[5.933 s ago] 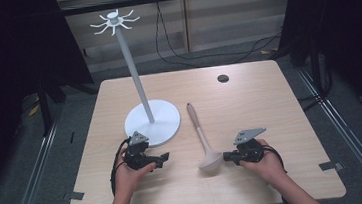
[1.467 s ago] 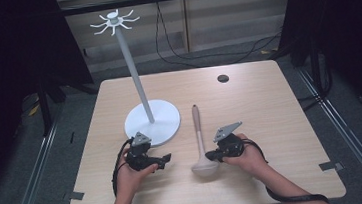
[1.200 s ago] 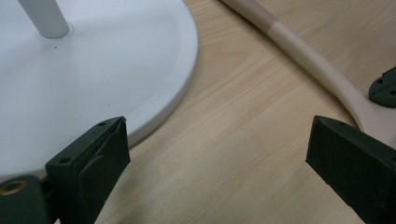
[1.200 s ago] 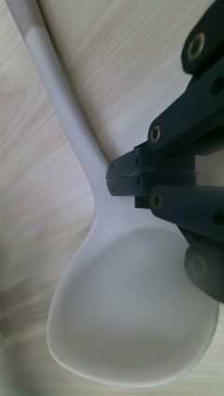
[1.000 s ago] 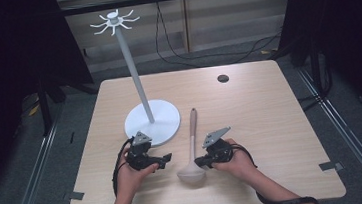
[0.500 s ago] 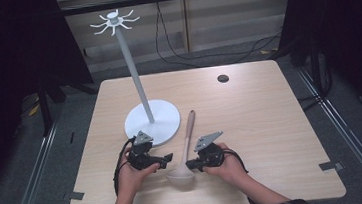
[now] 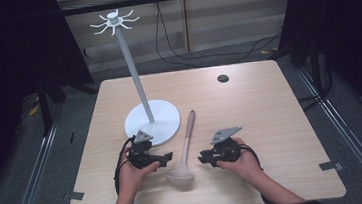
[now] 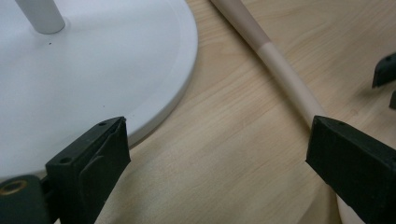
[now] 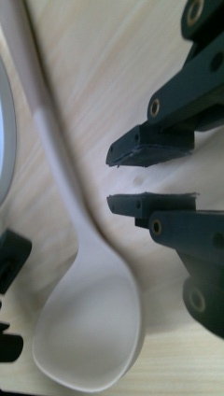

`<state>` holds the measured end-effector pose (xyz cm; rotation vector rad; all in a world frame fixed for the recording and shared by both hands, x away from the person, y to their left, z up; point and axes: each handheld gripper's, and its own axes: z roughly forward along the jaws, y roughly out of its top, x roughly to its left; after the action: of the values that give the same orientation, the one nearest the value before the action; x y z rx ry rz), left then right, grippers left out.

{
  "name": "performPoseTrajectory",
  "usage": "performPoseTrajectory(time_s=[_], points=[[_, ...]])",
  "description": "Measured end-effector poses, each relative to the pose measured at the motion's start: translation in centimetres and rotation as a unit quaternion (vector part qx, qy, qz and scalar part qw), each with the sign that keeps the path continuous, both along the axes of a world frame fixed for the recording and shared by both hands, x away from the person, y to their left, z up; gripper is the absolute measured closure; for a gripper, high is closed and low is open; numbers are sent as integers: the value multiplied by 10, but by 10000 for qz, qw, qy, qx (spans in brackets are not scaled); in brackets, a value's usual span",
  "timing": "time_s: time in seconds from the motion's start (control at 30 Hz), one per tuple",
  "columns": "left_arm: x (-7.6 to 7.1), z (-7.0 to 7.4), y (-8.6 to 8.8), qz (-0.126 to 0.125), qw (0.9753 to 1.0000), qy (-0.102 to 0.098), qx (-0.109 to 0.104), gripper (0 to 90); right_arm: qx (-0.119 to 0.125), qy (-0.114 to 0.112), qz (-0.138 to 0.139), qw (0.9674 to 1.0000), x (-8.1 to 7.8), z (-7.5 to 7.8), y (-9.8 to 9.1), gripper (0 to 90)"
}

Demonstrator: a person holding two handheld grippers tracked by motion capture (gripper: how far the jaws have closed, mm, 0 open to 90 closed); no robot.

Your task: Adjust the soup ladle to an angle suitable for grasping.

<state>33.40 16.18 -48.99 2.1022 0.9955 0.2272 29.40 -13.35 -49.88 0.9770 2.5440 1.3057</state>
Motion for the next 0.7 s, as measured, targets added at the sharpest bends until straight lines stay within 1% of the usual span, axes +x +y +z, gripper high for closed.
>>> performPoseTrajectory(time_s=[0.03,0.07,0.13,0.17,0.2,0.23,0.27,0.3,0.33,0.37,0.4,0.43,0.47,0.5,0.53,0.57,0.6,0.7], points=[[0,1,-1,4,10000,2,-14,58,9,-12,-66,10000,0,1,-6,661],[1,3,-1,-6,10000,16,-9,58,-1,-32,-244,9997,0,4,-19,590],[1,5,-1,17,10000,9,-47,58,-30,-64,-384,9992,-1,6,-31,536],[1,8,-3,-33,10000,39,-63,58,-37,-75,-445,9990,-1,7,-37,491],[1,9,-5,-16,10000,12,-45,58,-91,-72,-529,9985,-1,7,-43,434],[2,10,-8,-52,10000,49,-45,58,-154,-90,-619,9979,-1,7,-48,378],[2,10,-8,-52,10000,49,-45,58,-239,-103,-654,9975,-1,7,-53,335],[3,11,-12,-115,9999,98,-43,58,-326,-114,-730,9967,-1,8,-57,300],[3,10,-15,-121,9998,133,-47,58,-344,-116,-778,9963,-1,7,-61,265],[4,10,-16,-182,9997,175,8,58,-307,-96,-817,9961,0,6,-65,232],[4,10,-18,-221,9995,226,56,58,-278,-65,-884,9957,0,6,-68,204],[5,10,-21,-198,9995,245,39,58,-276,-42,-945,9951,0,5,-71,183],[6,11,-22,-254,9992,303,96,58,-299,-50,-1009,9944,0,5,-74,163],[6,11,-24,-228,9990,363,78,58,-300,-52,-1034,9942,1,4,-76,146],[6,11,-24,-228,9990,363,78,58,-300,-52,-1034,9942,1,4,-76,146],[8,13,-27,-265,9985,457,112,58,-372,-105,-1089,9933,2,5,-80,118],[10,14,-29,-264,9984,487,121,58,-421,-111,-1112,9928,2,6,-81,109],[12,16,-34,-254,9976,608,199,58,-392,-125,-1133,9927,1,8,-84,97]])
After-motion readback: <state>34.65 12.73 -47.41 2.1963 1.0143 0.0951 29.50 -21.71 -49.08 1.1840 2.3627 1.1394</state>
